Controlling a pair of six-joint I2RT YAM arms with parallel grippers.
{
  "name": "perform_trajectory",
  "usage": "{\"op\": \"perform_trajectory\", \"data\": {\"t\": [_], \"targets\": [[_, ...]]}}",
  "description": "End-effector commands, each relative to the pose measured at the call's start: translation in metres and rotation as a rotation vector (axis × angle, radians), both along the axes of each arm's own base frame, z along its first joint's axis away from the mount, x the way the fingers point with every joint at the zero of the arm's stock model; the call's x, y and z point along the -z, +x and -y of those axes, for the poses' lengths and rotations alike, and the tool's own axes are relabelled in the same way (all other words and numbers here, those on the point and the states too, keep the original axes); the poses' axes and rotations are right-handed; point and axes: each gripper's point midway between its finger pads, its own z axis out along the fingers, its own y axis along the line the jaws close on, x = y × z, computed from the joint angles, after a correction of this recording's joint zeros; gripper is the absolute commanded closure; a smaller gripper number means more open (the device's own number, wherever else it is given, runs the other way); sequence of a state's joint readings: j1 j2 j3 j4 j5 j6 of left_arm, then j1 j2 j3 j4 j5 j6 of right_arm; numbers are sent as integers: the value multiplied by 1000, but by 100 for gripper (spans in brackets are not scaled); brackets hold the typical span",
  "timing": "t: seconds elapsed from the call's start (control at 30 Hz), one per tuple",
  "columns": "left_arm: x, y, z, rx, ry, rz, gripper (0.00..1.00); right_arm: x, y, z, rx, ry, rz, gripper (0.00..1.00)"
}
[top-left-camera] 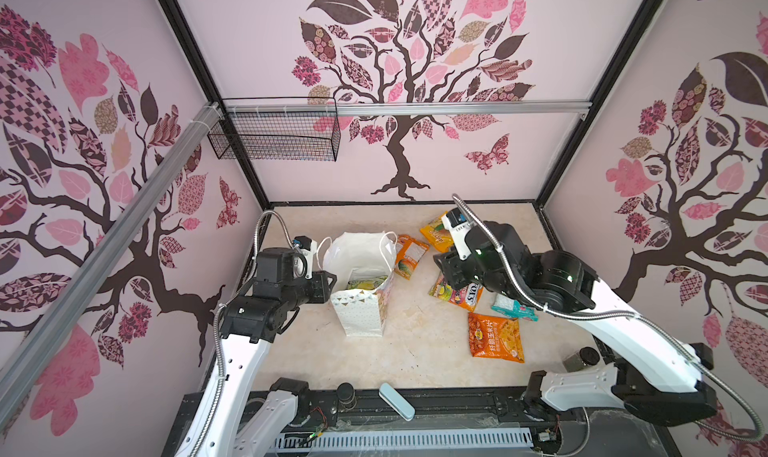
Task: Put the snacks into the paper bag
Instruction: 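Withdraw the right gripper toward the orange chips packet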
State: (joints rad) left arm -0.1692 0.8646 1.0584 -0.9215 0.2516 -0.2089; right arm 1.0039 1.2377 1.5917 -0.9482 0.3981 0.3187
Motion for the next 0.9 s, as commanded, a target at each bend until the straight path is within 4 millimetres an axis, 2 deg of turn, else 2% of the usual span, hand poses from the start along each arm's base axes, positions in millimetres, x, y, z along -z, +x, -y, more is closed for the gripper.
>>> {"op": "perform_trajectory", "data": {"t": [0.0,0.07,0.2,0.33,0.47,0.73,0.87], "targets": [[-6,-2,-1,2,2,31,62,39,2,30,163,-30,-73,46],[-8,-3,0,5,-1,40,62,62,-2,42,200,-75,-122,43],[-8,-4,-1,4,-1,41,62,96,-12,59,261,-104,-190,35],[-9,-5,0,6,-5,41,62,136,-21,86,392,-126,-260,35],[-10,-5,0,8,-9,42,62,178,-35,93,417,-140,-371,32],[-9,-6,3,23,-20,47,61,233,-45,98,449,-85,-457,31],[-9,-5,4,26,-21,43,61,261,-52,100,448,-119,-511,30]]}}
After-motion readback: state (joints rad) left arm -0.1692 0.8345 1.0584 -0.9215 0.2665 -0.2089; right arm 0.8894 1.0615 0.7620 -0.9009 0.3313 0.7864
